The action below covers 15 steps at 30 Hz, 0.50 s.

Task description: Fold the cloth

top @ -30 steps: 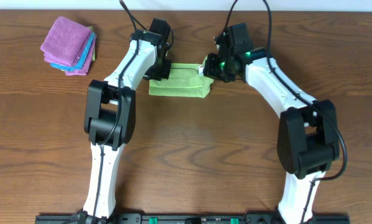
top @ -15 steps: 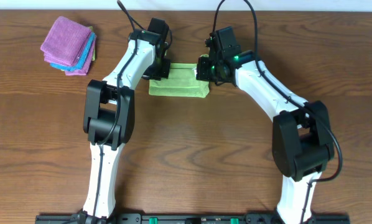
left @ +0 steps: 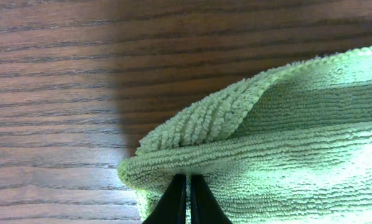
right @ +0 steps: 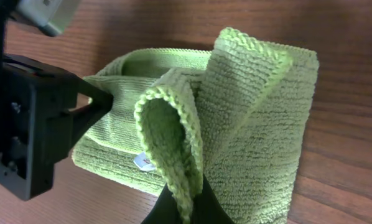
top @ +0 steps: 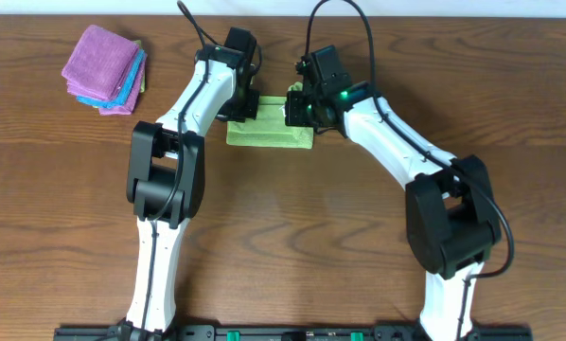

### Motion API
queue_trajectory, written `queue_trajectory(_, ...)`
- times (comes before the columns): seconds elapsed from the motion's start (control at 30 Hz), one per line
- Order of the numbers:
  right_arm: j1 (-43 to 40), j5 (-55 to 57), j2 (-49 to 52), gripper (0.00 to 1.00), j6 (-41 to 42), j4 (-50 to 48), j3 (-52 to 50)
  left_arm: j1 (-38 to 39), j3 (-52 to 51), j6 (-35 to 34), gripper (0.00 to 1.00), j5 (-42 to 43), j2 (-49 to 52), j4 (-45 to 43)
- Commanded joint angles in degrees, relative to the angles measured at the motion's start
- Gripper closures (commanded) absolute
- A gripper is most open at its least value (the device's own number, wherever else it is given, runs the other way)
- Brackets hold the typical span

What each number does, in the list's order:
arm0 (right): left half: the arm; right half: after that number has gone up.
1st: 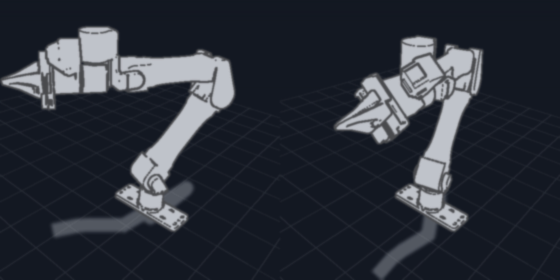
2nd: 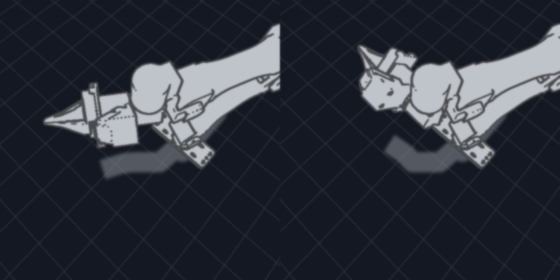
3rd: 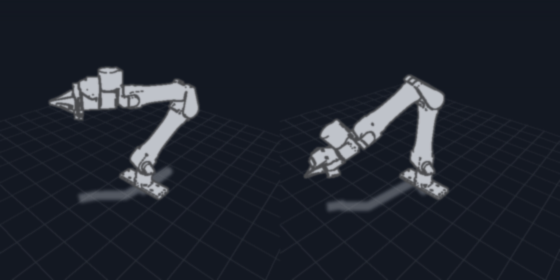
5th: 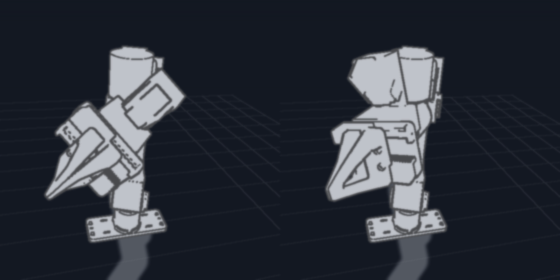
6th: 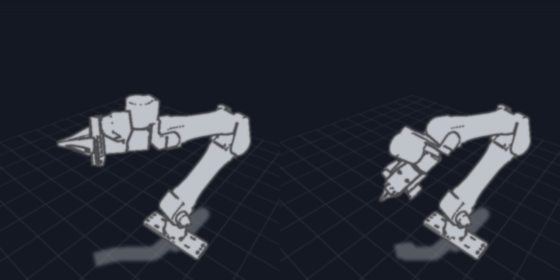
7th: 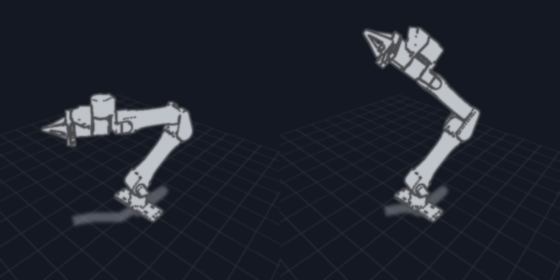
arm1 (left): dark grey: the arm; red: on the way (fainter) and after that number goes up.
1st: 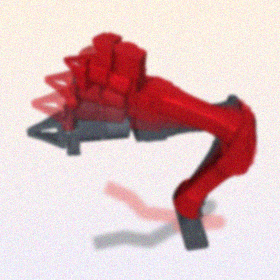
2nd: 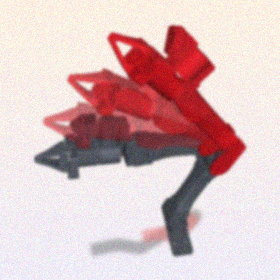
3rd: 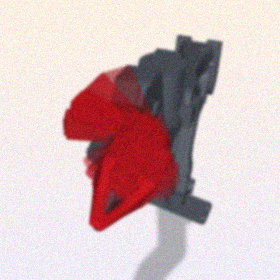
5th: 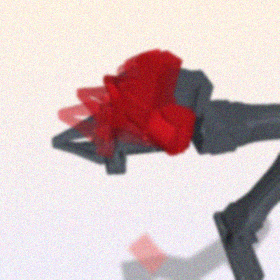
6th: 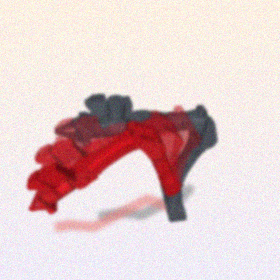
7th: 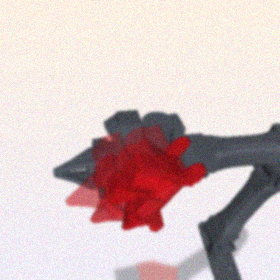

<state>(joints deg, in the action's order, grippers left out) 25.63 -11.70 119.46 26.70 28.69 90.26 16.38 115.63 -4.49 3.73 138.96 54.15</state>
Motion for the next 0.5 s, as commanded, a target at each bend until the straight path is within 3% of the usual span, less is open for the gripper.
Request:
queue_trajectory(0.0, 0.28, 0.74, 1.57, 0.99, -0.35, -0.02, 0.72, 0.90, -1.99, -0.50, 0.94, 3.82, 1.29, 1.14)
queue_trajectory(0.2, 0.28, 0.74, 1.57, 0.99, -0.37, 0.44, 0.72, 0.87, -0.33, -0.74, 0.94, 3.80, -1.09, 2.19)
queue_trajectory(0.47, 0.28, -0.63, 1.55, 0.98, -0.42, 0.90, 0.72, -1.07, 0.59, -0.68, 0.94, 3.32, -14.78, 2.25)
